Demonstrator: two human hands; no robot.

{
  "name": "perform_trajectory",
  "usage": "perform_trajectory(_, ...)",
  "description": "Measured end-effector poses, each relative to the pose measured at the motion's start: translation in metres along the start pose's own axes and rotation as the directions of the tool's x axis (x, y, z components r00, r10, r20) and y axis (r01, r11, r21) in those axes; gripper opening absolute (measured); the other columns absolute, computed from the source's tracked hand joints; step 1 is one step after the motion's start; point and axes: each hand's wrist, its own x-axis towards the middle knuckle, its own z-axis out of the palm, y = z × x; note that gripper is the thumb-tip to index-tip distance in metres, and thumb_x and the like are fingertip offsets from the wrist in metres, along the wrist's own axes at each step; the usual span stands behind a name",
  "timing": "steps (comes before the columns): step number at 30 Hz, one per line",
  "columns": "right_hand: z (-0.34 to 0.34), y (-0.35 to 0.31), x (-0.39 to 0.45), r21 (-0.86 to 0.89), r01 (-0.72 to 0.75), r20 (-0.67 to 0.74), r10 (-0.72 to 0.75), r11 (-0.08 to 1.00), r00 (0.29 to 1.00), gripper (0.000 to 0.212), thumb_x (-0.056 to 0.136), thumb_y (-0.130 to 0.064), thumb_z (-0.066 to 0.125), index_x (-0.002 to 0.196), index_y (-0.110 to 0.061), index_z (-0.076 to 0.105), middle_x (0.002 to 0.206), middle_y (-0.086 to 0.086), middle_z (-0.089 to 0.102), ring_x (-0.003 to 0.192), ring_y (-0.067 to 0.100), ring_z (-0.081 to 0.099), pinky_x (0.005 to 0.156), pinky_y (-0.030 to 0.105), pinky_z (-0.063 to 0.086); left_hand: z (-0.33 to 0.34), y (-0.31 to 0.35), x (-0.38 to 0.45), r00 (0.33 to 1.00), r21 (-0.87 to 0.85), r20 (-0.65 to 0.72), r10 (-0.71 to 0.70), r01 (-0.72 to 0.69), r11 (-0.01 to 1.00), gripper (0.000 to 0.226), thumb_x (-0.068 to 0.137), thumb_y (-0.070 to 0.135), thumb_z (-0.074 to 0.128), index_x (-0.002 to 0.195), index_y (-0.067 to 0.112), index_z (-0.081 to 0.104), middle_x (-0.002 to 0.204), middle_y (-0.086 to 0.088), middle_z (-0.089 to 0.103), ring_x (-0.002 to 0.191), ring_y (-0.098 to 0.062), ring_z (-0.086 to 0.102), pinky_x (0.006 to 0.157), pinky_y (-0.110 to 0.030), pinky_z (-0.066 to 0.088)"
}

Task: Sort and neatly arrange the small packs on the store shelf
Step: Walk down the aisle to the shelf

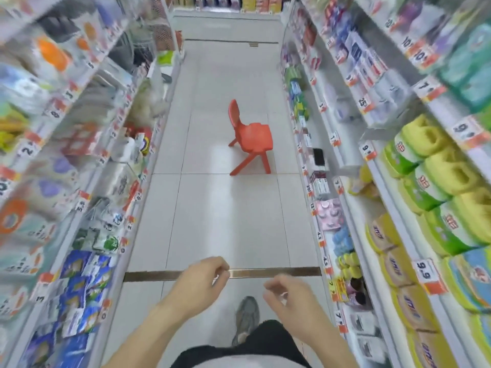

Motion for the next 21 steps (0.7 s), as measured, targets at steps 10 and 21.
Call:
perform_trajectory(10, -0.144, -0.093, 0.318, -0.013, 0.147, 0.014, -0.146, 0.989, 0.989, 0.008, 0.093, -0.031, 0.063, 0.099, -0.032, 0.068, 0.091, -0.019, 0.07, 0.092, -0.006, 0.062, 0.079, 0.009, 0.045, -0.105, 0.0, 0.246, 0.995, -0.005, -0.036, -0.09, 0.09, 0.996, 0.019, 0.093, 0.04, 0.045, 0.093, 0.03, 0.061, 0.086, 0.018, 0.064, 0.082, 0.001, 0.058, 0.076, -0.024, 0.05)
perform_trajectory(21, -0.257, -0.122, 0.575, -0.003, -0.001, -0.011, 0.001, 1.0, 1.0, 0.012, 0.094, -0.036, 0.06, 0.102, -0.032, 0.067, 0.094, -0.019, 0.068, 0.095, -0.007, 0.06, 0.081, 0.007, 0.044, -0.228, 0.022, 0.588, 0.996, 0.064, 0.078, 0.049, -0.054, 0.997, 0.017, 0.094, 0.039, 0.044, 0.098, 0.032, 0.059, 0.09, 0.022, 0.06, 0.087, 0.001, 0.056, 0.075, -0.015, 0.043)
